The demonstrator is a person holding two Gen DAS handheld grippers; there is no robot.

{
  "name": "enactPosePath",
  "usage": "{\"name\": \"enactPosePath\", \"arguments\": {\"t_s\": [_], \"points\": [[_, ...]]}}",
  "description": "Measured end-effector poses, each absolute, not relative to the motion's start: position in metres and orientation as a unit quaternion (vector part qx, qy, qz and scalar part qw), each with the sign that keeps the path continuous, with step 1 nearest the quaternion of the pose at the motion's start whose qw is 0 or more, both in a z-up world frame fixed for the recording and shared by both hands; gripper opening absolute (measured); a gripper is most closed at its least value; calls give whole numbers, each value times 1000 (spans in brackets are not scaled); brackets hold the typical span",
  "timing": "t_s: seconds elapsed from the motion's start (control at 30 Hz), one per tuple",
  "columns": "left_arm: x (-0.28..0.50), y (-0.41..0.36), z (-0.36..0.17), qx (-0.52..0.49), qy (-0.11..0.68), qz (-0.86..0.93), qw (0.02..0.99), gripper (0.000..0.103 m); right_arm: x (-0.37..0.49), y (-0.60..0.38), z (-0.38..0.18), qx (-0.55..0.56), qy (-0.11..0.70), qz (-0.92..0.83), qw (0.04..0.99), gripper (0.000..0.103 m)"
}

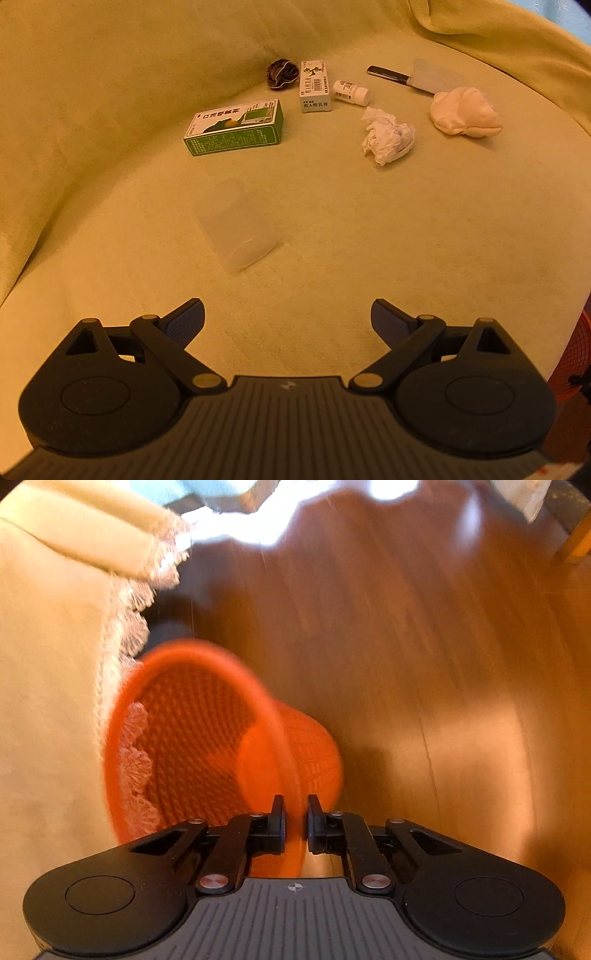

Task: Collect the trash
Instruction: 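Grasp the orange mesh wastebasket rim with the right gripper and lift it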

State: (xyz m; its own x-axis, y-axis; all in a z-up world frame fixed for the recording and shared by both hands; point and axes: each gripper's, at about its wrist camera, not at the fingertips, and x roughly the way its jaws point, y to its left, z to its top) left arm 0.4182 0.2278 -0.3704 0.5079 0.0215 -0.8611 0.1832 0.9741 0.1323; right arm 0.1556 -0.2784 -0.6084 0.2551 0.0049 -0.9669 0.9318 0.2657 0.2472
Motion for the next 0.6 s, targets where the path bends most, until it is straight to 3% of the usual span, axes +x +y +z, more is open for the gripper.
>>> {"name": "enactPosePath", "arguments": {"t_s": [0.2,0.6], "points": [[425,226,-357,88,502,-64,858,95,152,-282,-531,455,508,-403,610,7],[463,227,-296,70,505,-108,853,95,171,-250,-277,447,462,-403,651,7]]}}
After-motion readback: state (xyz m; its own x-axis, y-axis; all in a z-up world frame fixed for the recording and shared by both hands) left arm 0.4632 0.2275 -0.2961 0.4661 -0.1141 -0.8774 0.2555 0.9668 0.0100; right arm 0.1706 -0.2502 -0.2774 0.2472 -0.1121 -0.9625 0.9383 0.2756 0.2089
